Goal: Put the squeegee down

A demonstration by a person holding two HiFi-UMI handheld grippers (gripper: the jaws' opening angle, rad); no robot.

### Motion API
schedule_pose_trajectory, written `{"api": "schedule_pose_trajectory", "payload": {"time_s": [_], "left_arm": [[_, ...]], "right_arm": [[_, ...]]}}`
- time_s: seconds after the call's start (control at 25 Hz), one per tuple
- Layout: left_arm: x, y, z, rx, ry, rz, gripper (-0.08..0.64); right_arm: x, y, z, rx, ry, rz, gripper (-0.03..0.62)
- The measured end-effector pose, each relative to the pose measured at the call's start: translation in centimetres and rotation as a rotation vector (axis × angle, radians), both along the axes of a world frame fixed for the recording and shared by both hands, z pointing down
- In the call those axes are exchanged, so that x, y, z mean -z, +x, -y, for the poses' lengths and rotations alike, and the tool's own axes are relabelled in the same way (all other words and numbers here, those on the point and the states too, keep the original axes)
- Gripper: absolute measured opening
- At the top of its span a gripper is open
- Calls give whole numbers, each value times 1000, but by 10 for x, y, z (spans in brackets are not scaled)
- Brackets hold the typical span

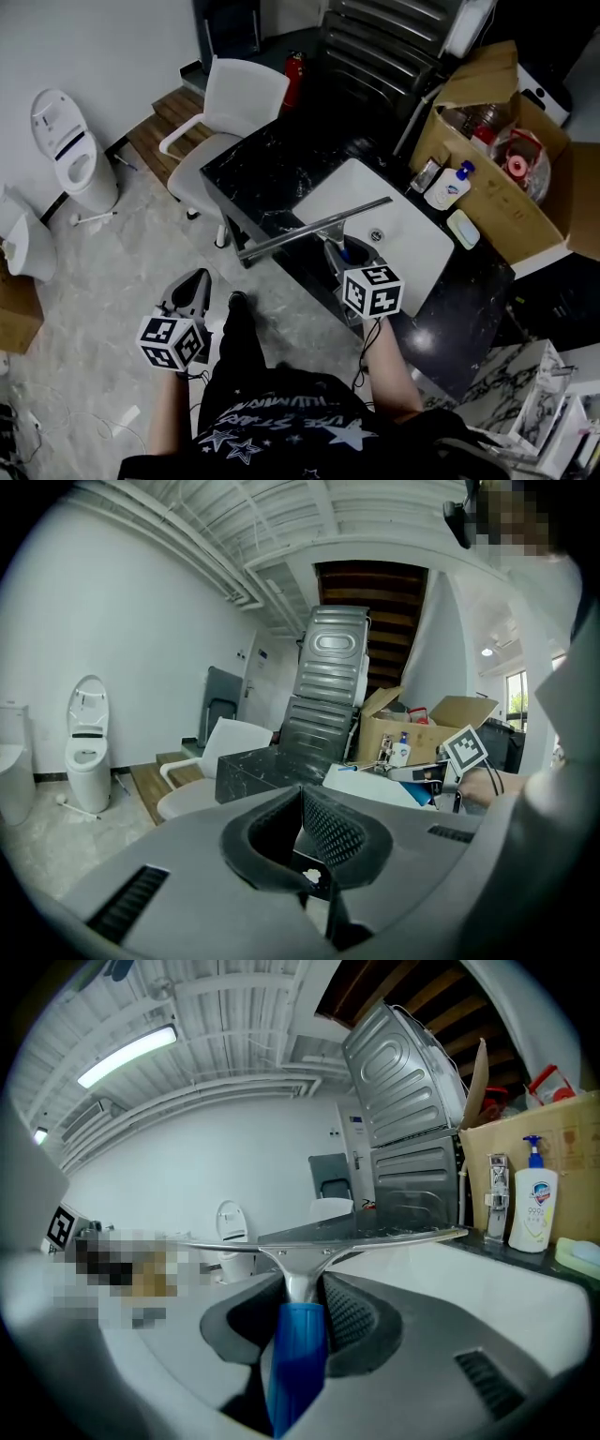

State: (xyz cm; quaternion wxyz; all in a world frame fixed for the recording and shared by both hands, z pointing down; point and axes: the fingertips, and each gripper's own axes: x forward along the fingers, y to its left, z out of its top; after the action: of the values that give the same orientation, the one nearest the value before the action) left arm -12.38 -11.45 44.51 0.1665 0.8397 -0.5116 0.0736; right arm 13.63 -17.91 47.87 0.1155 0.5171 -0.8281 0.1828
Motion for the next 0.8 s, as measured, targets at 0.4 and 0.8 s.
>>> {"api": "schedule_pose_trajectory", "payload": {"time_s": [0.4, 0.8], "left_arm": [[-4, -10, 121, -103, 12, -12, 21], [4, -6, 251, -212, 3, -16, 21]], "right_arm": [[-5, -1, 83, -109, -15, -27, 137], [-1, 3, 175, -218, -40, -38, 137]]}}
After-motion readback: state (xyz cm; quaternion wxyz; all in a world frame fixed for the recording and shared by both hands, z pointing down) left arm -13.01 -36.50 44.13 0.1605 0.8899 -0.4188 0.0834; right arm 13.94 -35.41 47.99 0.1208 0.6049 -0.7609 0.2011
